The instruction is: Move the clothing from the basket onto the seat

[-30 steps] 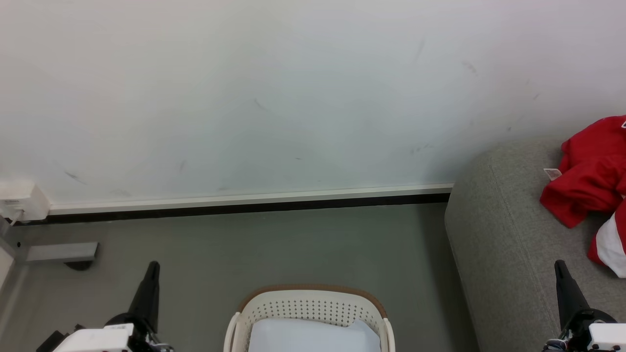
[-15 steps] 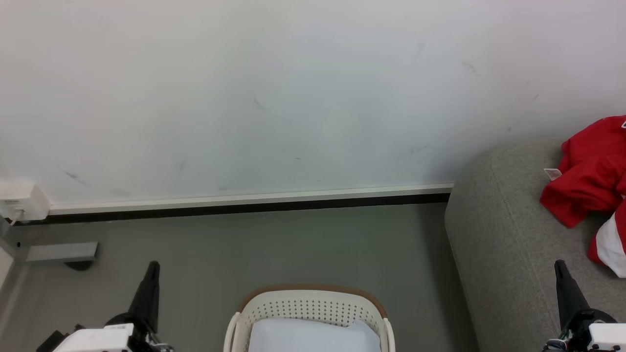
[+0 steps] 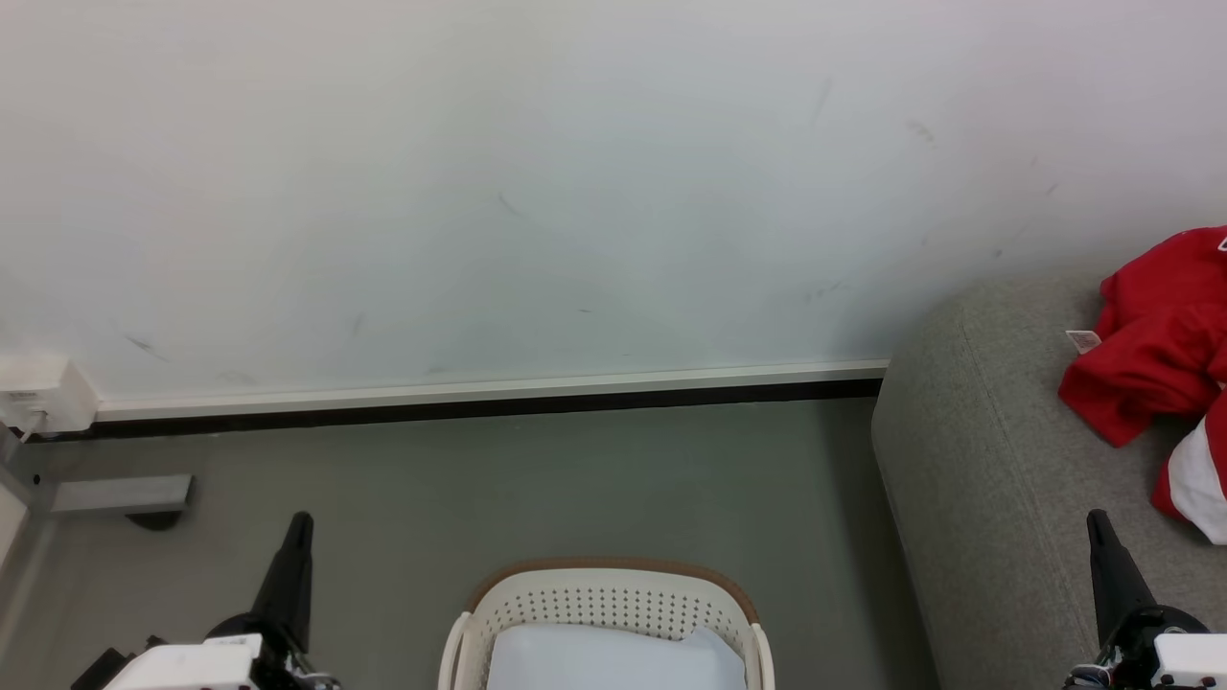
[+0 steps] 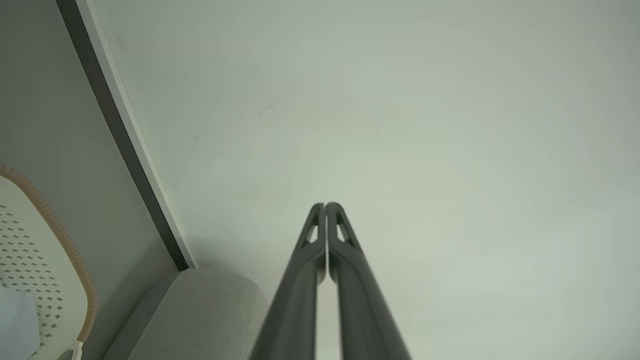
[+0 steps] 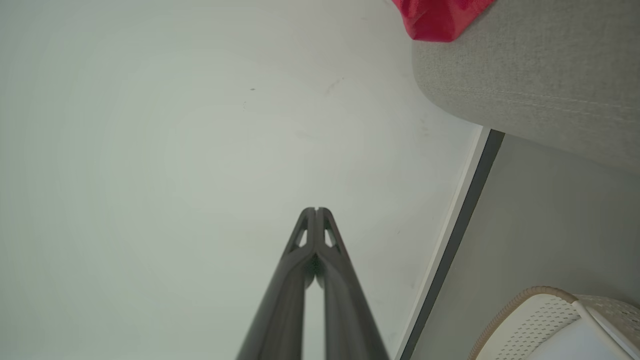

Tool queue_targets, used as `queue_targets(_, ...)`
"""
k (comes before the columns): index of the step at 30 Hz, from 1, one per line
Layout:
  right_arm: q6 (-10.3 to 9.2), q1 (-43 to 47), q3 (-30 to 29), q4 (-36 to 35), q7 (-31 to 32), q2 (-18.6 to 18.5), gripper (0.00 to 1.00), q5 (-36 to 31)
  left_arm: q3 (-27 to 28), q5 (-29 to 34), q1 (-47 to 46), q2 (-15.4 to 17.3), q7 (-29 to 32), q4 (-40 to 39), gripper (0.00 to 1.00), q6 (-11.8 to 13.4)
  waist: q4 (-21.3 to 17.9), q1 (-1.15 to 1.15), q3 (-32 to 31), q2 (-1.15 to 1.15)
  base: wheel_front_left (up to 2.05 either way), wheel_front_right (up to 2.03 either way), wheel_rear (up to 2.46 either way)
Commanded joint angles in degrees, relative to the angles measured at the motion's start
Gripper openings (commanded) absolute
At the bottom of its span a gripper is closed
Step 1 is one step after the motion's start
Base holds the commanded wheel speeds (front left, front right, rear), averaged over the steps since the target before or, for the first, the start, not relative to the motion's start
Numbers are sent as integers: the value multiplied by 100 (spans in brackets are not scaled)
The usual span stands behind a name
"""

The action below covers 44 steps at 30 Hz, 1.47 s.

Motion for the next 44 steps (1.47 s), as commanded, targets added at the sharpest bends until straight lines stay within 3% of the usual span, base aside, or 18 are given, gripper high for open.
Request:
queue_targets(1, -12, -70, -21, -26, 18, -41, 0, 9, 7, -82, -41, 42, 20, -14, 0, -20, 0, 0, 0, 0, 0, 0, 0)
queue_targets(44, -12, -70, -20, -25, 17, -41, 0, 9, 6, -83, -41, 41, 19, -15, 0, -21, 0, 0, 0, 0, 0, 0, 0)
